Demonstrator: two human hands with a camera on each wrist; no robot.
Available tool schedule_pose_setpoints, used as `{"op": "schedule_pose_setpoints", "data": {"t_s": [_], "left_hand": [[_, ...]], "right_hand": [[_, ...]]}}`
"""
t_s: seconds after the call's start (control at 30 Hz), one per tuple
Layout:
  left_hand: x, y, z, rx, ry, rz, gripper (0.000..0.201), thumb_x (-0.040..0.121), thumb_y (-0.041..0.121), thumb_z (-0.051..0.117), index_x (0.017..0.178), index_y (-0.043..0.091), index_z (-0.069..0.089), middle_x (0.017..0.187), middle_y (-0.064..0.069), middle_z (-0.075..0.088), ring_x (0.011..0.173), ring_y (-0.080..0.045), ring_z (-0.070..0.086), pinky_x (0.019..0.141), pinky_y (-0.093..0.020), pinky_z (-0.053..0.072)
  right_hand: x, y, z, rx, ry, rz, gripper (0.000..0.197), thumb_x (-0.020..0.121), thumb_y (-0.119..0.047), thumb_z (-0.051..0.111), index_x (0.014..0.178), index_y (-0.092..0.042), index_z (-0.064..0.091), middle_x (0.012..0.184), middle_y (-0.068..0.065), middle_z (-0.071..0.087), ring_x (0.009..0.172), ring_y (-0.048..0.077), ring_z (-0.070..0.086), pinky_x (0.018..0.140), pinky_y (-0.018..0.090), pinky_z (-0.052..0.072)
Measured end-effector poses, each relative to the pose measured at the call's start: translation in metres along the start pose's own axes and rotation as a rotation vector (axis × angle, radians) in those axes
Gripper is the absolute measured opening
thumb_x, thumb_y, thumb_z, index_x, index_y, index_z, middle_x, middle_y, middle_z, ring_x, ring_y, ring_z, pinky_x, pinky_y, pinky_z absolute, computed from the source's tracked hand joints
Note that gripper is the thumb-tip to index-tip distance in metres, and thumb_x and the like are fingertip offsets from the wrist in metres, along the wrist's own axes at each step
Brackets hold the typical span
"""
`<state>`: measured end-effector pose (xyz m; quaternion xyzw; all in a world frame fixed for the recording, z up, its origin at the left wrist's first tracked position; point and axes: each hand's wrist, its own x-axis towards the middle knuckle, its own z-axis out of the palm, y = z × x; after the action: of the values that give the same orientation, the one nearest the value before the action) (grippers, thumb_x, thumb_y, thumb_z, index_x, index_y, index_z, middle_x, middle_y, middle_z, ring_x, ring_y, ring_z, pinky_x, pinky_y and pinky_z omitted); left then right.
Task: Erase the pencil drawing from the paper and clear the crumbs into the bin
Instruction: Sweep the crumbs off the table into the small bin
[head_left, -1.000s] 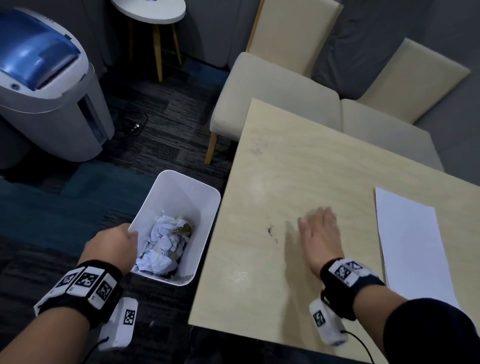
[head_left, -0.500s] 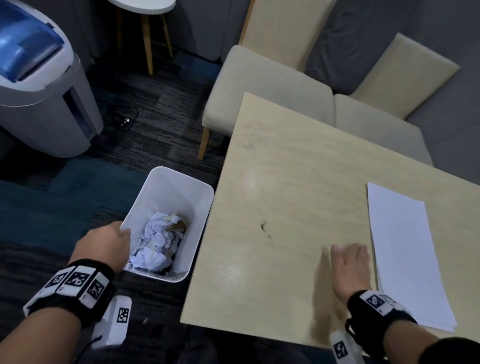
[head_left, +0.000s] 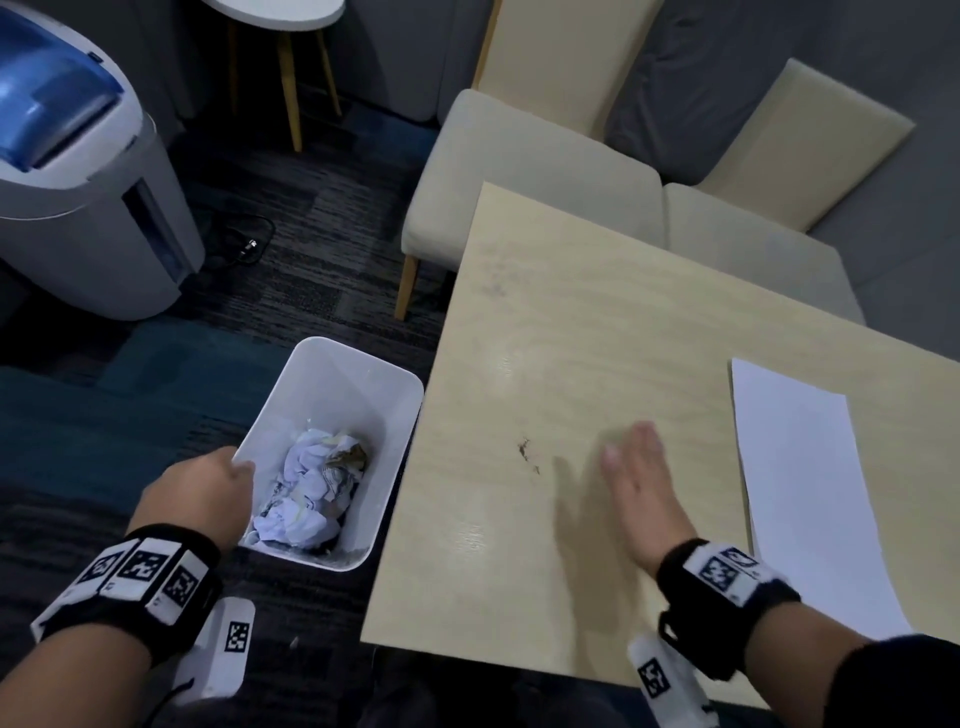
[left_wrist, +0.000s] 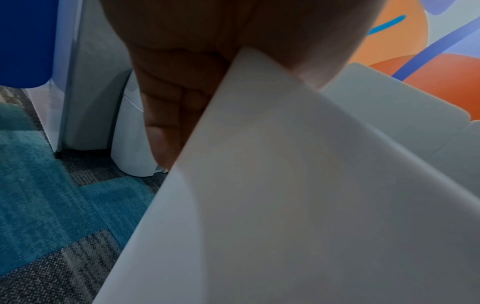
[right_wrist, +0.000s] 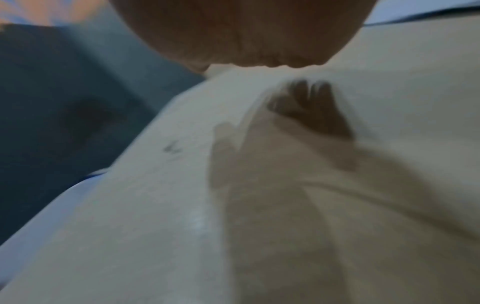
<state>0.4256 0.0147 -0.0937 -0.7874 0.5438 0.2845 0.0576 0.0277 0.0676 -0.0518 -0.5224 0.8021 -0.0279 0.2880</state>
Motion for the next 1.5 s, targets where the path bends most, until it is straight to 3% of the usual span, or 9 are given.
{"op": "schedule_pose_setpoints", "data": {"t_s": [0.1,0.17,0.27,0.43,0.67,0.8,0.97,1.2,1.5], "left_hand": [[-0.001,-0.001,-0.001,-0.006,-0.004,-0.005,0.028,0.098,0.023,0.035,0.085,0.014,0.057,0.070,-0.008,0.055,0.068,-0.029,0.053,0.068,-0.034,0.042],[-0.002,0.000,-0.001,-0.001,-0.006,0.002,0.029,0.098,0.023,0.034,0.086,0.013,0.058,0.069,-0.007,0.055,0.069,-0.029,0.054,0.068,-0.034,0.042],[-0.002,0.003,0.000,0.015,-0.002,0.014,0.030,0.099,0.023,0.034,0.090,0.011,0.060,0.067,-0.005,0.053,0.068,-0.028,0.052,0.068,-0.034,0.042],[-0.003,0.008,0.002,0.029,-0.008,0.032,0.030,0.100,0.022,0.034,0.090,0.012,0.060,0.066,-0.004,0.051,0.069,-0.028,0.052,0.069,-0.034,0.041],[-0.001,0.002,0.004,0.014,0.002,0.035,0.028,0.100,0.024,0.033,0.084,0.015,0.054,0.066,-0.003,0.050,0.070,-0.028,0.053,0.068,-0.034,0.041],[0.002,0.004,0.006,0.022,-0.001,0.030,0.029,0.100,0.025,0.034,0.089,0.014,0.059,0.069,-0.005,0.051,0.073,-0.030,0.053,0.070,-0.033,0.041],[0.001,0.005,0.005,0.015,0.002,0.039,0.030,0.100,0.024,0.035,0.093,0.012,0.062,0.067,-0.004,0.050,0.075,-0.031,0.054,0.070,-0.033,0.041],[0.002,0.001,0.005,0.001,0.012,0.035,0.030,0.100,0.023,0.036,0.095,0.010,0.063,0.072,-0.007,0.053,0.076,-0.033,0.055,0.071,-0.034,0.041],[0.003,0.004,0.009,0.025,0.011,0.042,0.027,0.099,0.020,0.035,0.082,0.013,0.055,0.069,-0.006,0.052,0.075,-0.032,0.055,0.070,-0.034,0.041]], "right_hand": [[0.011,0.039,0.012,-0.105,0.008,0.198,0.120,0.072,-0.088,-0.013,0.152,-0.005,0.022,0.162,0.015,0.015,0.150,0.025,0.005,0.124,0.043,0.006],[0.010,0.022,0.031,-0.166,0.027,0.218,0.094,0.091,-0.073,0.000,0.156,-0.006,0.010,0.165,0.013,0.001,0.152,0.029,-0.004,0.123,0.048,0.004],[0.003,-0.041,0.052,-0.162,-0.026,0.080,0.076,0.101,-0.056,0.012,0.157,-0.011,-0.012,0.163,0.006,-0.025,0.149,0.024,-0.025,0.122,0.047,-0.011],[-0.009,-0.083,0.058,-0.049,-0.119,-0.302,0.072,0.101,-0.057,0.012,0.157,-0.019,-0.013,0.159,-0.007,-0.029,0.146,0.008,-0.030,0.122,0.032,-0.013],[-0.013,-0.024,0.045,-0.111,-0.012,0.150,0.074,0.100,-0.056,0.006,0.155,-0.013,-0.017,0.163,0.006,-0.026,0.148,0.018,-0.028,0.124,0.043,-0.008],[-0.009,-0.066,0.070,-0.217,-0.064,-0.083,0.075,0.098,-0.058,0.004,0.154,-0.014,-0.021,0.157,0.005,-0.035,0.145,0.021,-0.035,0.122,0.044,-0.014],[-0.007,-0.091,0.057,-0.080,-0.128,-0.378,0.071,0.102,-0.057,0.011,0.156,-0.020,-0.015,0.158,-0.007,-0.030,0.146,0.006,-0.030,0.123,0.032,-0.012],[-0.012,-0.040,0.056,-0.198,-0.039,0.026,0.074,0.099,-0.057,0.003,0.153,-0.013,-0.022,0.160,0.006,-0.032,0.145,0.019,-0.033,0.124,0.043,-0.010],[0.007,-0.118,0.066,-0.065,-0.146,-0.434,0.071,0.103,-0.053,0.016,0.157,-0.015,-0.010,0.163,-0.002,-0.023,0.148,0.010,-0.025,0.124,0.033,-0.009]]}}
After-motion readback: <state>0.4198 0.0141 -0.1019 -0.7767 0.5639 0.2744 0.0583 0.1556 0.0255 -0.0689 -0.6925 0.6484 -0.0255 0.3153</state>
